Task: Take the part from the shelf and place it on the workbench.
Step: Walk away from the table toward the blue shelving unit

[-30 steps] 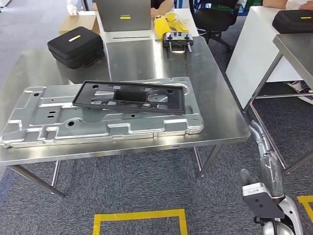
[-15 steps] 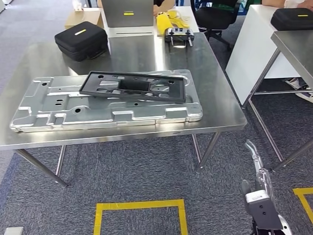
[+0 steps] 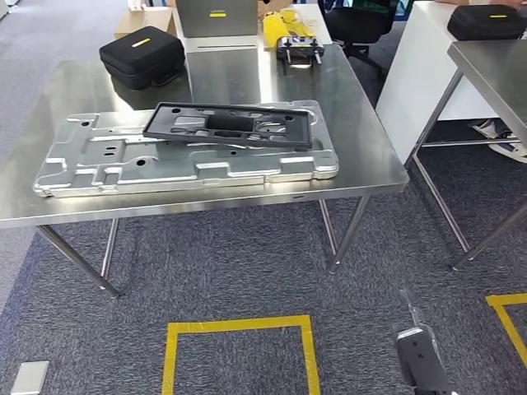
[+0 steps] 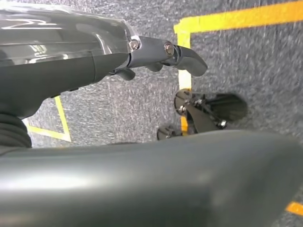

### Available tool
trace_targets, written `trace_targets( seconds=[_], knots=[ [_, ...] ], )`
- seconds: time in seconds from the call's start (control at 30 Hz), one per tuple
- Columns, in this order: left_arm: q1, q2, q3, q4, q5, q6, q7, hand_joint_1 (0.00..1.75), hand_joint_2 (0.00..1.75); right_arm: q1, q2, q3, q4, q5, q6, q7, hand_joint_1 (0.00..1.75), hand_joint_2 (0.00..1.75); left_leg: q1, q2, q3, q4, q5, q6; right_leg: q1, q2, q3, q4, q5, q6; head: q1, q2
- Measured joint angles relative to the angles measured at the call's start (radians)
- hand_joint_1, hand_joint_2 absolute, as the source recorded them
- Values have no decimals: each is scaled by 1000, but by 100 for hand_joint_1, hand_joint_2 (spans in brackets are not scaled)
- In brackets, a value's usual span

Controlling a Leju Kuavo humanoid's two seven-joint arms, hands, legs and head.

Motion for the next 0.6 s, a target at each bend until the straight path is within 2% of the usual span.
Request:
trace_targets(
  seconds=[0.03,0.07,0.1,0.13,0.2,0.23,0.27,0.3,0.33,0.37,0.4,0.43,0.47,0.5,0.53,0.57,0.6],
  knots=[
    [0,0,2,0,-6,-1,1,0,0,-9,11,-23,32,25,4,4,0,0,2,0,-5,2,4,-5,-1,-1,-7,-3,5,-6,0,0],
    [1,1,4,0,-14,-1,1,0,0,-21,21,-50,73,59,7,6,0,0,3,-1,-11,7,-4,-12,-3,-3,-15,-4,13,-13,0,0],
    [2,1,8,0,-22,-2,1,0,0,-35,30,-81,123,100,4,1,0,0,5,-2,-18,24,-29,-19,-5,-4,-26,-6,24,-22,0,0],
    [2,2,12,0,-31,-3,2,0,0,-52,36,-113,184,145,-6,-10,0,0,9,-4,-29,58,-71,-27,-8,-6,-38,-7,35,-28,-1,0],
    [2,2,19,0,-49,-5,2,0,0,-94,35,-181,329,231,-51,-40,0,0,16,-5,-55,172,-165,-40,-8,-8,-66,-5,57,-31,-2,0],
    [1,2,22,0,-57,-5,2,0,0,-117,29,-218,410,271,-85,-57,0,0,20,-6,-62,229,-188,-44,-8,-9,-82,-2,67,-30,-2,0],
    [1,2,24,0,-65,-5,2,0,0,-140,19,-255,497,308,-124,-73,0,0,23,-6,-59,263,-186,-48,-8,-10,-98,2,77,-27,-2,0],
    [1,2,27,0,-72,-6,2,0,0,-162,7,-292,584,341,-164,-86,0,0,26,-6,-41,265,-165,-50,-9,-11,-115,9,85,-24,-2,0],
    [0,2,30,0,-78,-6,1,0,0,-182,-5,-325,664,367,-202,-96,0,0,28,-6,-6,232,-135,-51,-11,-11,-131,16,92,-21,-2,0],
    [-2,2,33,0,-84,-6,1,0,0,-200,-17,-355,737,386,-234,-101,0,0,30,-7,42,170,-112,-51,-12,-11,-144,23,98,-17,-2,0],
    [-4,2,37,0,-87,-6,0,0,0,-217,-27,-380,799,397,-256,-103,0,0,31,-8,97,91,-102,-50,-12,-11,-157,31,104,-12,-2,0],
    [-7,2,40,0,-90,-6,0,0,0,-231,-37,-402,852,404,-271,-102,0,0,31,-9,140,24,-104,-45,-11,-10,-167,38,110,-6,-2,0],
    [-10,2,43,0,-94,-6,-1,0,0,-245,-47,-421,901,412,-283,-98,0,0,29,-10,167,-22,-112,-40,-11,-10,-175,42,118,0,-2,0],
    [-12,2,45,-1,-98,-6,-1,0,0,-256,-56,-438,946,419,-294,-87,0,0,27,-10,176,-45,-116,-33,-10,-9,-182,44,128,7,-2,0],
    [-12,2,45,-1,-103,-6,-1,0,0,-265,-66,-455,991,429,-305,-69,0,0,25,-10,170,-48,-114,-24,-11,-9,-187,43,136,14,-1,0],
    [-11,2,46,-1,-110,-6,-1,0,0,-273,-76,-472,1033,440,-318,-46,0,0,25,-7,160,-47,-105,-16,-13,-7,-194,46,133,21,-1,0],
    [-10,2,46,-1,-116,-6,-1,0,0,-278,-86,-487,1072,449,-331,-16,0,0,26,-5,148,-47,-94,-7,-14,-4,-201,58,112,25,-1,0]
  ],
)
